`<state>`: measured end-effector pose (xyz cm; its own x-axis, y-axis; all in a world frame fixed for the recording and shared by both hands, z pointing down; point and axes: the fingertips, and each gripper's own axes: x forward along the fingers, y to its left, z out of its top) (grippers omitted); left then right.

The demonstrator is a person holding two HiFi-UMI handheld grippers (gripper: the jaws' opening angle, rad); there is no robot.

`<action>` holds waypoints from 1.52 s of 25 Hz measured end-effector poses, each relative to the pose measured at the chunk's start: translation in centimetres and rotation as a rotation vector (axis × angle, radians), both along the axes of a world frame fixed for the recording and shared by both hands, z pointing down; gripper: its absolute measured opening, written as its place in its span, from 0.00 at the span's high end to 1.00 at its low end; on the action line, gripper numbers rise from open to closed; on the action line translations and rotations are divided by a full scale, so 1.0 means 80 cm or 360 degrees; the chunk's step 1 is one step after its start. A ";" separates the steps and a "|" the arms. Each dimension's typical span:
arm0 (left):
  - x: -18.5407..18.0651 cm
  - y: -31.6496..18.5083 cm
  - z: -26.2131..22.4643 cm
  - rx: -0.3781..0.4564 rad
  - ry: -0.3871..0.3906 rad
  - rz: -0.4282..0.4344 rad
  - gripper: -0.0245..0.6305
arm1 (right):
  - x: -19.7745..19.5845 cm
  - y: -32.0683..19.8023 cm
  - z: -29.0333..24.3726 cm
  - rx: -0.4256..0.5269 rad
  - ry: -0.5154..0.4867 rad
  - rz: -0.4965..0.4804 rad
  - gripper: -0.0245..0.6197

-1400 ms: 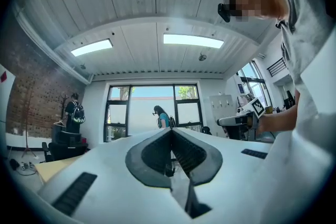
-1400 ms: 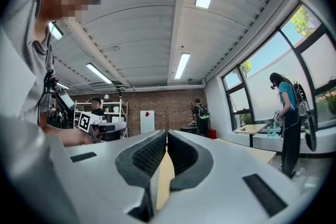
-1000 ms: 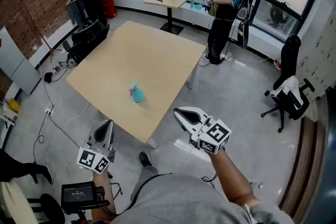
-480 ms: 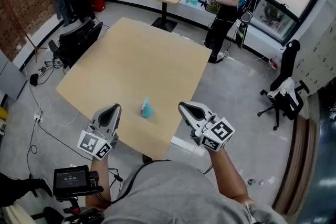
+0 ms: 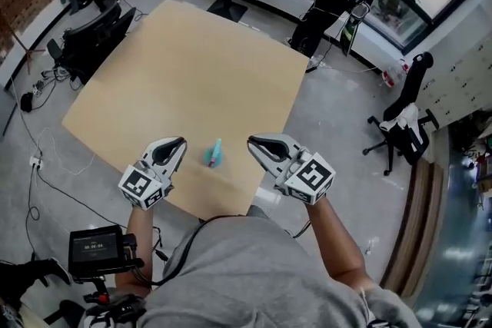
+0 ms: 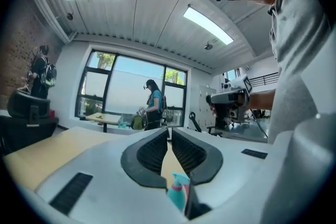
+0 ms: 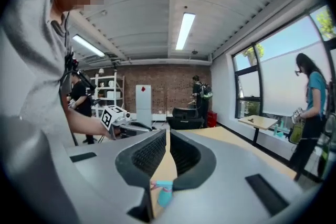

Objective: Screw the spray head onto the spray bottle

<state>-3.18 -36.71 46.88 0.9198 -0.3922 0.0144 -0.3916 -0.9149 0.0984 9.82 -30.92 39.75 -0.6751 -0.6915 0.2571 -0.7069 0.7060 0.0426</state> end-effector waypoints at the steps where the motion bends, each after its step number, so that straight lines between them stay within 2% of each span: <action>1: 0.003 -0.005 0.023 -0.0030 -0.0041 0.0035 0.95 | -0.011 -0.007 0.009 -0.0010 0.0098 -0.0084 0.95; 3: 0.011 -0.006 0.069 -0.0057 -0.0144 0.0091 0.95 | -0.032 -0.010 0.029 -0.0017 0.0336 -0.0272 0.95; 4: 0.015 -0.003 0.091 -0.0064 -0.0200 0.0117 0.90 | -0.042 -0.007 0.042 -0.0006 0.0467 -0.0386 0.92; 6: 0.026 0.003 0.132 -0.0091 -0.0293 0.0180 0.71 | -0.055 -0.002 0.074 0.0013 0.0717 -0.0639 0.74; 7: 0.032 0.003 0.152 -0.0104 -0.0328 0.0217 0.65 | -0.058 -0.005 0.093 0.0001 0.0830 -0.0752 0.72; 12: 0.069 -0.004 0.254 -0.0094 -0.0505 0.0406 0.45 | -0.054 -0.041 0.200 -0.0082 0.1328 -0.1182 0.71; 16: 0.099 -0.002 0.328 -0.0015 -0.0686 0.0561 0.36 | -0.051 -0.053 0.277 -0.0021 0.1701 -0.1528 0.71; 19: 0.124 0.008 0.351 0.0105 -0.0796 0.0683 0.32 | -0.055 -0.052 0.313 0.0123 0.1892 -0.1773 0.71; 21: 0.138 0.010 0.358 0.0177 -0.0828 0.0723 0.31 | -0.059 -0.055 0.330 0.0226 0.1983 -0.1886 0.71; 24: 0.153 0.011 0.370 0.0192 -0.0813 0.0734 0.31 | -0.069 -0.059 0.352 0.0291 0.2015 -0.1968 0.71; 26: 0.162 0.011 0.381 0.0155 -0.0782 0.0727 0.31 | -0.073 -0.058 0.365 0.0263 0.1989 -0.1999 0.72; 28: 0.167 0.007 0.390 0.0105 -0.0722 0.0689 0.34 | -0.078 -0.058 0.374 0.0161 0.1918 -0.1969 0.75; 29: 0.168 0.003 0.391 0.0075 -0.0677 0.0649 0.34 | -0.079 -0.060 0.375 0.0083 0.1878 -0.1906 0.75; 31: 0.168 -0.006 0.386 0.0009 -0.0583 0.0529 0.34 | -0.078 -0.067 0.372 -0.0127 0.1762 -0.1668 0.75; 33: 0.169 -0.014 0.380 -0.0060 -0.0508 0.0380 0.34 | -0.072 -0.076 0.369 -0.0394 0.1551 -0.1275 0.76; 36: 0.172 -0.024 0.376 -0.0141 -0.0462 0.0143 0.34 | -0.059 -0.084 0.367 -0.0769 0.1096 -0.0480 0.76; 38: 0.173 -0.029 0.375 -0.0172 -0.0471 -0.0035 0.34 | -0.053 -0.085 0.366 -0.0916 0.0855 -0.0040 0.76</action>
